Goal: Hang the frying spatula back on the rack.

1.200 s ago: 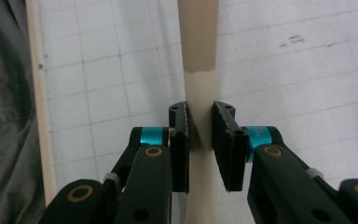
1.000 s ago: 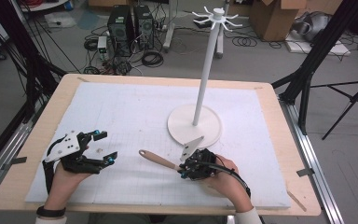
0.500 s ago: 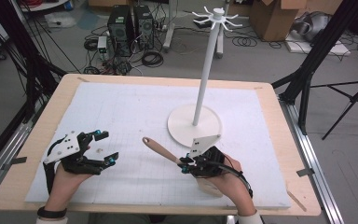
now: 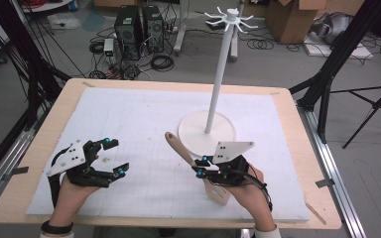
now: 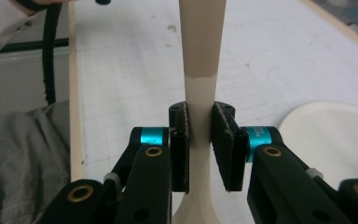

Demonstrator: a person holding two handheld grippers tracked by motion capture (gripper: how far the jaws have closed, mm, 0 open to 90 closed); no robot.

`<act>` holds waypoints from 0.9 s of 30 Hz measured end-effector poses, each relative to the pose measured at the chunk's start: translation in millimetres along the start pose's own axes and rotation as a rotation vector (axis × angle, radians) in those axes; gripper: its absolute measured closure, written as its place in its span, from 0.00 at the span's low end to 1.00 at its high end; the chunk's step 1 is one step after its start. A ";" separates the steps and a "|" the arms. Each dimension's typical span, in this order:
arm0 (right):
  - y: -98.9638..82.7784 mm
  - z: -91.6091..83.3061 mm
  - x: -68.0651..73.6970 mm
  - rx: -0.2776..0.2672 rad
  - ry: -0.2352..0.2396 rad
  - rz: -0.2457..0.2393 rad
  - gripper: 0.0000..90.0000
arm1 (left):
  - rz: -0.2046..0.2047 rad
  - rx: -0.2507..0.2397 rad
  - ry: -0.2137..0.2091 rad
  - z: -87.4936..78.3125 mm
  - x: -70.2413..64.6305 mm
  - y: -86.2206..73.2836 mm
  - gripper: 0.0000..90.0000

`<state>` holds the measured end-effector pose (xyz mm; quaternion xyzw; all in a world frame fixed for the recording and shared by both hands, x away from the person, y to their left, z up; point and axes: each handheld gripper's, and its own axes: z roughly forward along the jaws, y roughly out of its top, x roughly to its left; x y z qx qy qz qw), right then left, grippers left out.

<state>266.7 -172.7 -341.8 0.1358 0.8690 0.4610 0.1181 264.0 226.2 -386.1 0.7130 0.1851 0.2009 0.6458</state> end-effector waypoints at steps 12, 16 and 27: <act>11.2 -11.8 4.2 -0.089 -0.036 0.016 0.86 | -0.015 -0.109 -0.035 14.9 -27.3 31.1 0.20; 13.1 -15.6 4.3 -0.126 -0.056 0.010 0.86 | -0.015 -0.121 -0.038 25.3 -37.7 42.2 0.20; 20.9 -23.0 7.6 -0.186 -0.071 0.004 0.86 | 0.003 -0.117 -0.071 51.0 -54.3 63.9 0.20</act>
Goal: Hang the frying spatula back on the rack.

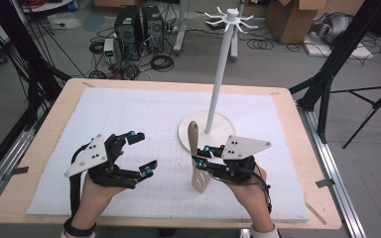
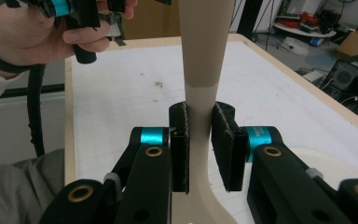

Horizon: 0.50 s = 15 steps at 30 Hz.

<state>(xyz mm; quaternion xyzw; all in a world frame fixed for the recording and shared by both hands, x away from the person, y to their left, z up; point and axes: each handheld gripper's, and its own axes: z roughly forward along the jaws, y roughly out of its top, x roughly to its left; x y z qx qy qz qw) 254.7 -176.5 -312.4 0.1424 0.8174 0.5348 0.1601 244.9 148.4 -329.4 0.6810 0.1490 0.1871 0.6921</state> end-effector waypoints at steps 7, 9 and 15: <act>5.4 1.9 4.2 -0.023 -0.009 -0.002 0.86 | 0.022 0.005 -0.012 21.5 -12.0 11.8 0.21; 6.3 3.2 5.4 -0.027 -0.012 -0.010 0.86 | 0.023 0.006 -0.016 28.1 -14.5 13.7 0.22; 8.6 6.7 9.2 -0.031 -0.029 -0.013 0.86 | 0.026 0.017 0.011 46.9 -21.9 16.5 0.25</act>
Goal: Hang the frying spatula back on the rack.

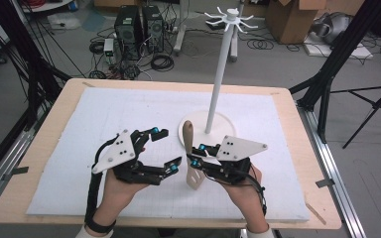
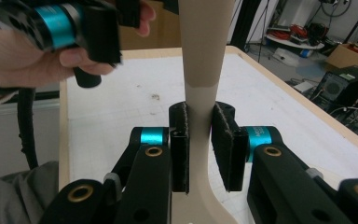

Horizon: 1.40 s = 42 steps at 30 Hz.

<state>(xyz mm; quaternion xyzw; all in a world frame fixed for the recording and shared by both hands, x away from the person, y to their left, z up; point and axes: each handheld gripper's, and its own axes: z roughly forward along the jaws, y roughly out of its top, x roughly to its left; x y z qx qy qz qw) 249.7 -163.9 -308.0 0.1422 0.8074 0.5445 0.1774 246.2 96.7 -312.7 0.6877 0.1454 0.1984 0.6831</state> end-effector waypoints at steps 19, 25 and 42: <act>1.3 2.3 5.4 -0.020 -0.067 -0.005 0.86 | 0.046 -0.037 0.140 23.4 -18.9 9.2 0.42; 0.2 4.4 7.2 -0.019 -0.097 0.008 0.86 | 0.063 -0.029 0.197 29.8 -25.7 9.5 0.50; -2.0 4.0 7.2 -0.033 -0.139 0.036 0.86 | 0.072 -0.022 0.175 37.7 -26.0 4.7 0.82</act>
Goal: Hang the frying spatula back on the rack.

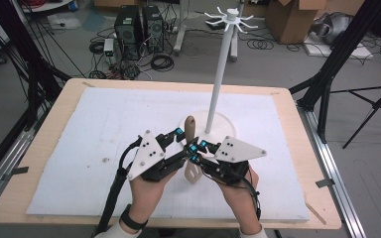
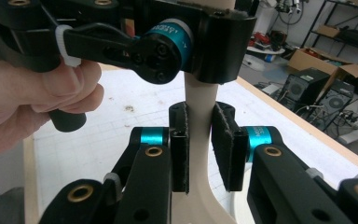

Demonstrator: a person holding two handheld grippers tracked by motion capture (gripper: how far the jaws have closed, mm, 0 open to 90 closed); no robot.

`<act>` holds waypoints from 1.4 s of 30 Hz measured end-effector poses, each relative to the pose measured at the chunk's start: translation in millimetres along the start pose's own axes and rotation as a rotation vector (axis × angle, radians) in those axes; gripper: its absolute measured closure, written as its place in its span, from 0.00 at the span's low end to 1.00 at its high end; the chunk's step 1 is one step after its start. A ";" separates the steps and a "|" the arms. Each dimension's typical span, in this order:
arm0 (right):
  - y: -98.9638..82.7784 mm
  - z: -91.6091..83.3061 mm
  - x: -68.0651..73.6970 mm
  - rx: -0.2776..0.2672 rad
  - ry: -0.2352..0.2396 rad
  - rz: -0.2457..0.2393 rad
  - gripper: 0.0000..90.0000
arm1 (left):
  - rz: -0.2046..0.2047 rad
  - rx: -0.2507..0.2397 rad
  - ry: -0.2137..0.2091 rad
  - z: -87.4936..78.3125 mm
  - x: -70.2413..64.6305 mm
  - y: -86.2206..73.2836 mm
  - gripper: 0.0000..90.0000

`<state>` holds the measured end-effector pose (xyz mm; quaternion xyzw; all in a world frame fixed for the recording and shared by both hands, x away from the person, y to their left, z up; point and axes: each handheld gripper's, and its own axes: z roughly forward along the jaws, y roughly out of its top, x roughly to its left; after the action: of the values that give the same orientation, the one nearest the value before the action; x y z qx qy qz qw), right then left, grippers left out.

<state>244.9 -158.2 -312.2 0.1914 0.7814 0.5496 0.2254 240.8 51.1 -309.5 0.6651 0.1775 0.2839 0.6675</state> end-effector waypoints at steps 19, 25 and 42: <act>-7.9 -18.2 -24.5 -0.129 0.240 0.006 0.52 | -0.009 -0.004 -0.310 -11.8 34.4 8.2 0.84; -9.0 -10.1 -27.6 -0.135 0.401 0.000 0.46 | -0.029 -0.020 -0.507 -16.2 46.0 13.1 0.84; -0.5 6.9 -9.2 -0.150 0.524 -0.068 0.83 | -0.070 -0.024 -0.730 -13.8 52.5 12.6 0.84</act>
<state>256.4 -158.1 -313.4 -0.0009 0.7761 0.6289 0.0474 271.3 93.7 -290.4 0.7083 -0.0533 0.0069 0.7038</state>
